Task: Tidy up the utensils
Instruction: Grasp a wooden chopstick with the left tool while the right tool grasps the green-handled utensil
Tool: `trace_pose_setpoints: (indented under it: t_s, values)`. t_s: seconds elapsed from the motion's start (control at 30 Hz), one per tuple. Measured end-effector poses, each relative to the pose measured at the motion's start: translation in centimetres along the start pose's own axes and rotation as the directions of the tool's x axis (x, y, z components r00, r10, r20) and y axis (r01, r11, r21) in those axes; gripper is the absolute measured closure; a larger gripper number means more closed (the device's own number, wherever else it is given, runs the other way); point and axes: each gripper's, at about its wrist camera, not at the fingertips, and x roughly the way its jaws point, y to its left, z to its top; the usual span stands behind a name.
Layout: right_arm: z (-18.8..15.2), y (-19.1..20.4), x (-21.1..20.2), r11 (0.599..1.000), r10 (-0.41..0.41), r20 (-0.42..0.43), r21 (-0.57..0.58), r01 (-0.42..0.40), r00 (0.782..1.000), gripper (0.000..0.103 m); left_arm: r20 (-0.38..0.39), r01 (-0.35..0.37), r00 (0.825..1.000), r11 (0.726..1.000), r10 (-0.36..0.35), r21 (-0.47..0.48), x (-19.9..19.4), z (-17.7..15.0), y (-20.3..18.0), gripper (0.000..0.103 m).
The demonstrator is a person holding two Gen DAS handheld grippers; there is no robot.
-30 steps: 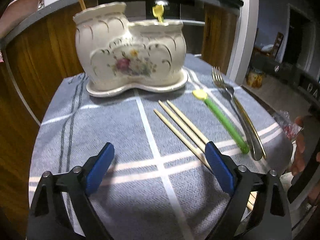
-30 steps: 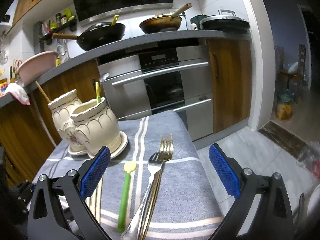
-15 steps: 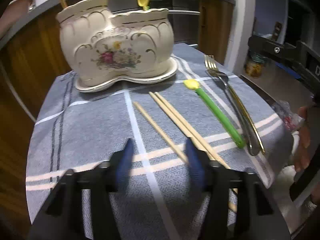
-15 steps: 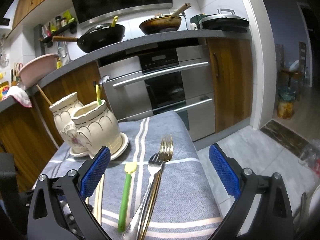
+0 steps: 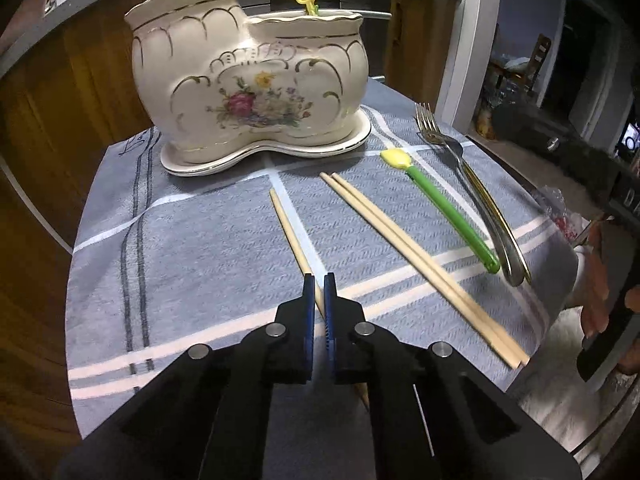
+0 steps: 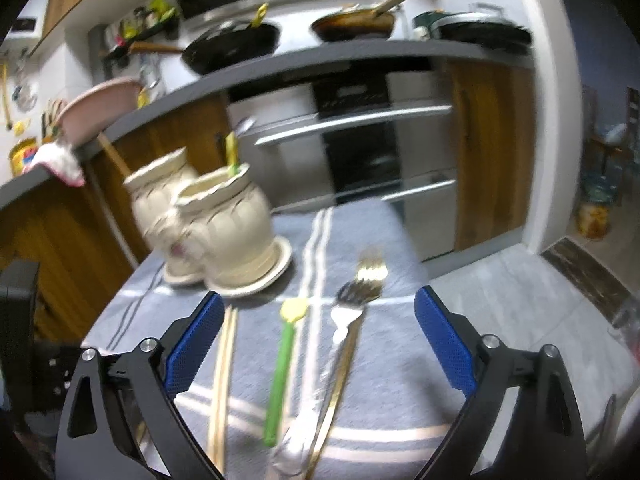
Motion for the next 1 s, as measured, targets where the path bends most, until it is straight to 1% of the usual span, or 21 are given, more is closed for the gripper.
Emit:
trace_pose_setpoints:
  t_s: [0.03, 0.07, 0.1, 0.13, 0.17, 0.23, 0.33, 0.5, 0.63, 0.67, 0.73, 0.8, 0.9, 1.0]
  values:
    - [-0.1, 0.4, 0.3, 1.000, -0.003, -0.017, -0.012, 0.003, 1.000, 0.027, -0.002, -0.002, 1.000, 1.000, 0.002, 0.003, 0.0, 0.0, 0.2, 0.099]
    - [-0.3, 0.8, 0.7, 1.000, -0.002, -0.040, -0.024, 0.001, 0.999, 0.032, -0.004, -0.003, 1.000, 1.000, 0.003, 0.008, 0.0, -0.1, 0.4, 0.099]
    - [-0.5, 1.2, 1.3, 0.999, -0.001, -0.071, -0.036, -0.002, 0.997, 0.041, -0.006, -0.005, 1.000, 1.000, 0.006, 0.013, -0.1, -0.2, 0.5, 0.099]
    - [-0.6, 1.4, 1.7, 0.999, -0.001, -0.092, -0.042, -0.003, 0.996, 0.049, -0.007, -0.007, 1.000, 1.000, 0.008, 0.016, -0.1, -0.2, 0.7, 0.099]
    - [-0.8, 1.6, 2.2, 0.999, 0.002, -0.118, -0.049, -0.008, 0.993, 0.052, -0.009, -0.009, 1.000, 1.000, 0.009, 0.020, -0.2, -0.2, 0.9, 0.099]
    - [-1.1, 2.1, 2.8, 0.998, 0.005, -0.153, -0.064, -0.015, 0.988, 0.064, -0.012, -0.004, 1.000, 1.000, 0.005, 0.027, -0.3, -0.3, 1.3, 0.099]
    - [-1.3, 2.8, 4.0, 0.995, -0.010, -0.197, -0.095, -0.009, 0.980, 0.075, -0.016, 0.003, 1.000, 1.000, -0.002, 0.024, -0.3, -0.4, 1.8, 0.099]
    - [-1.6, 3.5, 5.4, 0.993, -0.028, -0.253, -0.119, -0.003, 0.967, 0.079, -0.031, 0.038, 0.999, 0.999, -0.038, 0.005, -0.4, -0.5, 2.6, 0.097]
    - [-1.4, 3.8, 6.3, 0.992, -0.052, -0.267, -0.128, 0.018, 0.962, 0.080, -0.028, 0.044, 0.999, 0.999, -0.044, -0.002, 0.0, -0.5, 2.8, 0.091]
    - [-1.2, 3.8, 6.6, 0.992, -0.054, -0.270, -0.127, 0.020, 0.961, 0.080, -0.020, 0.038, 0.999, 0.999, -0.038, -0.005, 0.1, -0.4, 2.9, 0.091]
    - [-1.3, 3.7, 7.0, 0.992, -0.054, -0.280, -0.123, 0.019, 0.958, 0.087, -0.013, 0.028, 1.000, 1.000, -0.028, -0.003, 0.1, -0.4, 2.9, 0.091]
    - [-1.2, 3.7, 7.1, 0.993, -0.050, -0.278, -0.118, 0.018, 0.959, 0.092, -0.015, 0.008, 1.000, 1.000, -0.008, 0.030, 0.0, -0.5, 2.5, 0.092]
    - [-1.2, 3.7, 7.1, 0.994, -0.040, -0.276, -0.110, 0.010, 0.960, 0.093, -0.007, 0.002, 1.000, 0.998, -0.001, 0.058, -0.1, -0.6, 2.2, 0.095]
    - [-1.2, 3.6, 6.7, 0.995, -0.030, -0.252, -0.101, 0.004, 0.967, 0.093, 0.005, 0.008, 1.000, 0.998, -0.008, 0.070, -0.2, -0.8, 2.4, 0.097]
